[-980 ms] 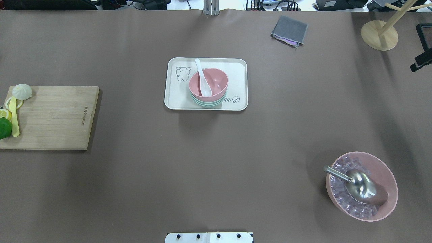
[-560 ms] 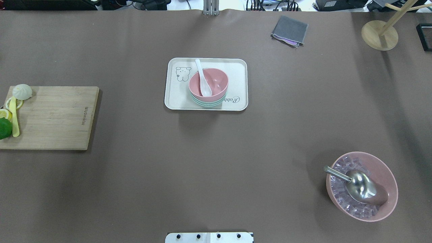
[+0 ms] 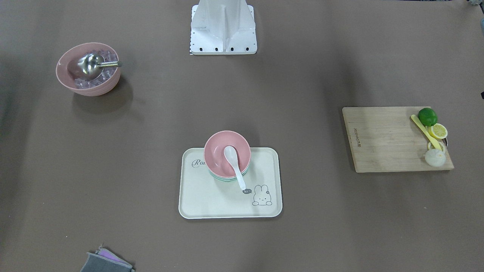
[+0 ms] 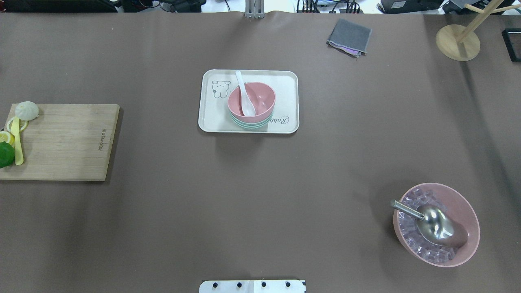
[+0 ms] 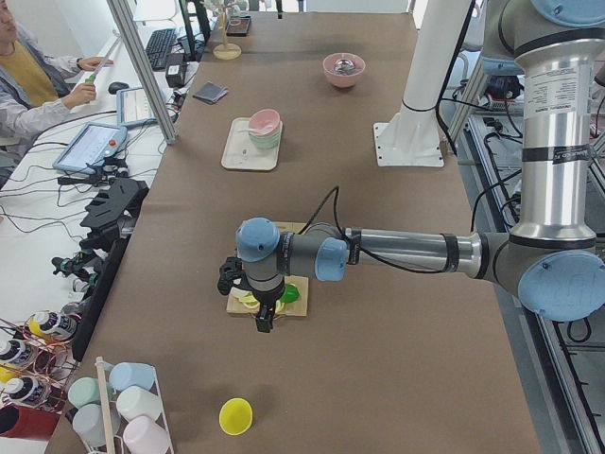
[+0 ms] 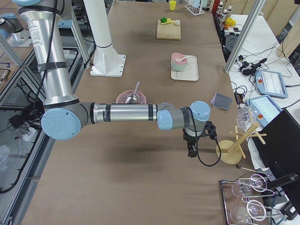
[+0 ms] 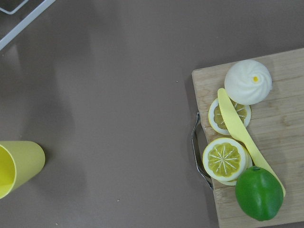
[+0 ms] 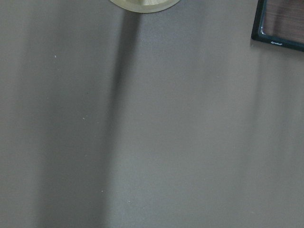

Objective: Stack pink bowl on green and place spoon

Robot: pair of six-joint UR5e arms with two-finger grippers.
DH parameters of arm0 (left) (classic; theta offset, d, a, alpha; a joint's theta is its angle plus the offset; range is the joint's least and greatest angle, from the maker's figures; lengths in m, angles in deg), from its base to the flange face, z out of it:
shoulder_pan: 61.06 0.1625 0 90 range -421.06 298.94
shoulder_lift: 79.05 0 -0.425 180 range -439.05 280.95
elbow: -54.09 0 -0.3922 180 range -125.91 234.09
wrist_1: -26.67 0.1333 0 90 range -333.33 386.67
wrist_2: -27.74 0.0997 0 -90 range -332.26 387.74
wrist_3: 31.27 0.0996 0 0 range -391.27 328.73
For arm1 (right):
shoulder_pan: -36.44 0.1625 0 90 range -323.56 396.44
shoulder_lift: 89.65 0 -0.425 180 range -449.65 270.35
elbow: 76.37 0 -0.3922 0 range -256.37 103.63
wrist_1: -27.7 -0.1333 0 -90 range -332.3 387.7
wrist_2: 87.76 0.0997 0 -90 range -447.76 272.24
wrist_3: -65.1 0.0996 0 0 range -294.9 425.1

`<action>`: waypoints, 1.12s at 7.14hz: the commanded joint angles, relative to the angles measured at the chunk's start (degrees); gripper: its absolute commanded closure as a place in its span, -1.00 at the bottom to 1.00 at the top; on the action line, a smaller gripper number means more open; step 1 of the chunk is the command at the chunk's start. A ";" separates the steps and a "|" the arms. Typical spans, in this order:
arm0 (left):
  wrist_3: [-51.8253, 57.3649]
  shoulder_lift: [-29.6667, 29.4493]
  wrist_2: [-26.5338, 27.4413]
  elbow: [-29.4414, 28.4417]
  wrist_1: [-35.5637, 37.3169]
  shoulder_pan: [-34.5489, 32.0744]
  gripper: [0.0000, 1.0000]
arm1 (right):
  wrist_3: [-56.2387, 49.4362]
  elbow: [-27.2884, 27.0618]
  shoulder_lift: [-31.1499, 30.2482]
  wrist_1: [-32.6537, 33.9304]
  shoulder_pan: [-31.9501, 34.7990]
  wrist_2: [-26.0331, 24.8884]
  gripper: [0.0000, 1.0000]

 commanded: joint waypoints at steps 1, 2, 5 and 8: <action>-0.08 -0.37 -0.26 0.15 -0.22 -0.18 -0.96 | 0.07 0.01 -0.33 -0.30 -0.01 0.43 -1.00; -0.07 -0.38 -1.21 0.41 -0.22 -0.62 -0.96 | 0.07 -0.08 -0.59 -0.47 -0.01 0.70 -1.00; 0.01 0.59 -9.40 0.15 0.04 -2.73 -0.96 | 0.07 -0.69 -1.20 -0.65 -0.01 1.05 -1.00; 0.10 0.77 -9.04 0.15 0.04 -2.82 -0.96 | 0.16 -0.95 -1.21 -0.65 -0.01 1.14 -1.00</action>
